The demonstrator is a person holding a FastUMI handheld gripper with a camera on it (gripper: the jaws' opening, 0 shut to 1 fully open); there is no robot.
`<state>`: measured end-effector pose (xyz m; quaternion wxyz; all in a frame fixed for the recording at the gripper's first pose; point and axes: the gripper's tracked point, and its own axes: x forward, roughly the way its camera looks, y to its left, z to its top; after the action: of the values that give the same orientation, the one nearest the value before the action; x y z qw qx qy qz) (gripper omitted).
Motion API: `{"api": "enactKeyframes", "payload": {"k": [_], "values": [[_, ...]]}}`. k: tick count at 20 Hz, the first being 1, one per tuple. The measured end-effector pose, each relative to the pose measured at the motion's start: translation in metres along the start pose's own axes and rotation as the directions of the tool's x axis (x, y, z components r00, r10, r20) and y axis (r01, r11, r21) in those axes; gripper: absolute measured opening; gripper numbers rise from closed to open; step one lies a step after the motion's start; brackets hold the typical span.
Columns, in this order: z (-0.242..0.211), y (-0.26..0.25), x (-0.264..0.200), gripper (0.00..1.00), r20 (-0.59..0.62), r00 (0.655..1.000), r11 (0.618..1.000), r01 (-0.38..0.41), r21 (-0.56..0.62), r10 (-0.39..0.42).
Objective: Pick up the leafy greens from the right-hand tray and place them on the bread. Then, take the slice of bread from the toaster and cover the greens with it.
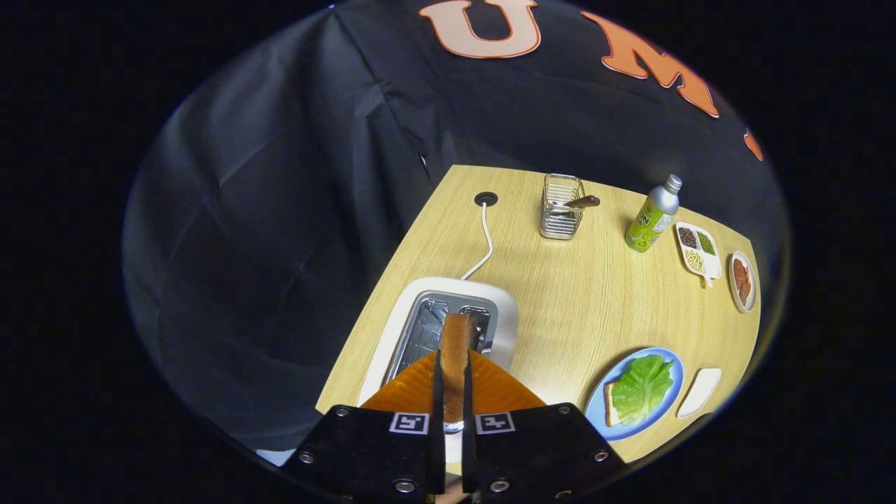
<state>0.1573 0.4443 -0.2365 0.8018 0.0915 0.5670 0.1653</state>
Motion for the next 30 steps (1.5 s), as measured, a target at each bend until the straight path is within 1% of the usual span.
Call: {"api": "enactKeyframes", "payload": {"k": [2, 7, 9, 12, 15, 19, 25, 30], "values": [[0.005, -0.005, -0.011, 0.1, 0.016, 1.0, 1.0, -0.02, 0.016, 0.02], [0.015, -0.01, -0.046, 0.1, 0.086, 0.991, 0.994, -0.104, 0.044, 0.1], [0.014, -0.008, -0.06, 0.1, 0.105, 0.985, 0.988, -0.145, 0.049, 0.139], [0.015, -0.015, -0.079, 0.1, 0.149, 0.974, 0.983, -0.179, 0.041, 0.171], [0.01, -0.023, -0.089, 0.1, 0.179, 0.96, 0.972, -0.231, 0.054, 0.218], [-0.005, -0.056, -0.086, 0.1, 0.179, 0.954, 0.966, -0.254, 0.046, 0.243], [-0.021, -0.108, -0.086, 0.1, 0.216, 0.927, 0.931, -0.339, 0.135, 0.306], [-0.031, -0.153, -0.091, 0.09, 0.277, 0.904, 0.908, -0.381, 0.173, 0.326]]}}
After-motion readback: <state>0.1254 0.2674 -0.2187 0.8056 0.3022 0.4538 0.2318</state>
